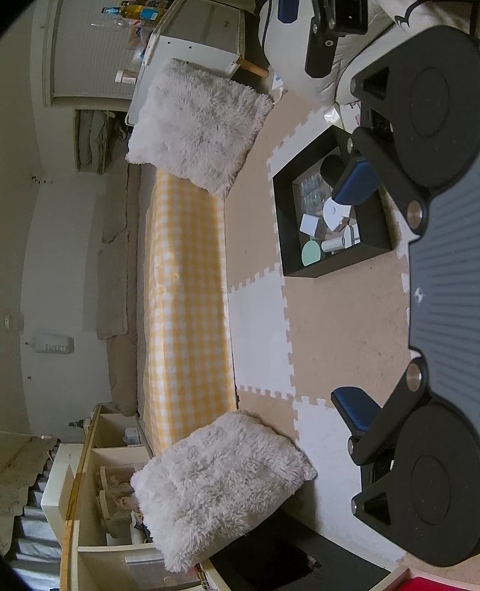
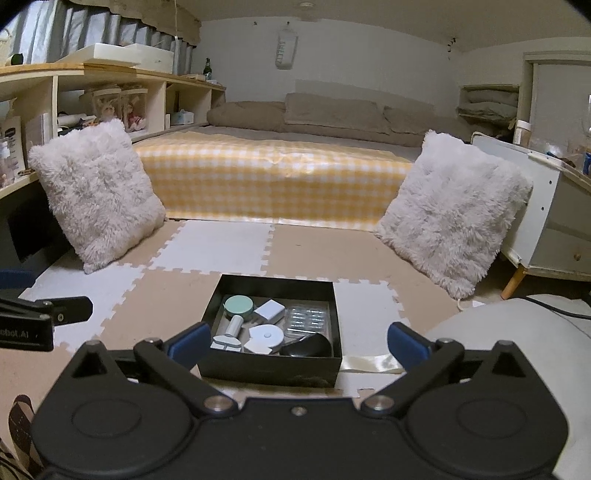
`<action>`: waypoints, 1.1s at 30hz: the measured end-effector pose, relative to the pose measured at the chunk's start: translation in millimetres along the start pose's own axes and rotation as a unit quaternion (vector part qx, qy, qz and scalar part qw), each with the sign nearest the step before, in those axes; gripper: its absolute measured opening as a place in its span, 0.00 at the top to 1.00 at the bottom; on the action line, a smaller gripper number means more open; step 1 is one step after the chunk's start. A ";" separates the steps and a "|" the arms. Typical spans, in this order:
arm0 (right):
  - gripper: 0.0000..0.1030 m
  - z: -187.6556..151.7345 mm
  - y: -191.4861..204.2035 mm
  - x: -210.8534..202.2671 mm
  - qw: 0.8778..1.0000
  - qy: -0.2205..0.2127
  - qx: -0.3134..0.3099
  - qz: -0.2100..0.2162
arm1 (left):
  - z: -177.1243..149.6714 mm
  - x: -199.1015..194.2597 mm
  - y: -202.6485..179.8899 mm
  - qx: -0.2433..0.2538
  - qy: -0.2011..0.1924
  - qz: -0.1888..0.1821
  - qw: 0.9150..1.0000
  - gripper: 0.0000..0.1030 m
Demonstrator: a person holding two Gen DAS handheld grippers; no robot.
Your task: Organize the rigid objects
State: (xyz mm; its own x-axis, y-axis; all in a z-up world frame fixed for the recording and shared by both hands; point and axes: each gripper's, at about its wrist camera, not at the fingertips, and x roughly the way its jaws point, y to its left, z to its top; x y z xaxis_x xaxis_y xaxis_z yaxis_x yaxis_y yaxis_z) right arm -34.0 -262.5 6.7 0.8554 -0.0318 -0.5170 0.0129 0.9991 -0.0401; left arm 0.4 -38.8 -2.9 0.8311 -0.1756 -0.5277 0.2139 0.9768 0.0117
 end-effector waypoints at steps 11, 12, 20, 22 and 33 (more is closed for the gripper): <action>0.00 0.6 -2.6 -1.2 1.000 0.001 0.007 -0.001 | -1.2 -2.0 0.6 0.001 -0.002 -0.005 1.000 0.00; 0.00 0.7 -2.6 -1.2 1.000 0.001 0.007 -0.001 | -1.5 -2.2 0.4 0.002 -0.002 -0.005 1.000 0.00; 0.00 0.6 -2.8 -1.2 1.000 0.000 0.007 -0.002 | -1.4 -3.2 0.3 0.002 -0.003 -0.006 1.000 0.00; 0.00 0.7 -3.1 -1.1 1.000 0.000 0.007 -0.001 | -1.3 -3.2 0.0 0.002 -0.003 -0.007 1.000 0.00; 0.00 0.5 -2.9 -1.2 1.000 0.000 0.007 -0.001 | -1.2 -3.3 0.1 0.002 -0.003 -0.006 1.000 0.00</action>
State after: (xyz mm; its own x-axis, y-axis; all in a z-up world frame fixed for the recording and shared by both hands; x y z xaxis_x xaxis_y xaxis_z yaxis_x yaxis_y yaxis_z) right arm -34.8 -265.3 7.9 0.8554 -0.0346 -0.5168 0.0227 0.9993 -0.0293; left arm -2.9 -37.9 -2.3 0.8310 -0.1887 -0.5233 0.2263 0.9740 0.0082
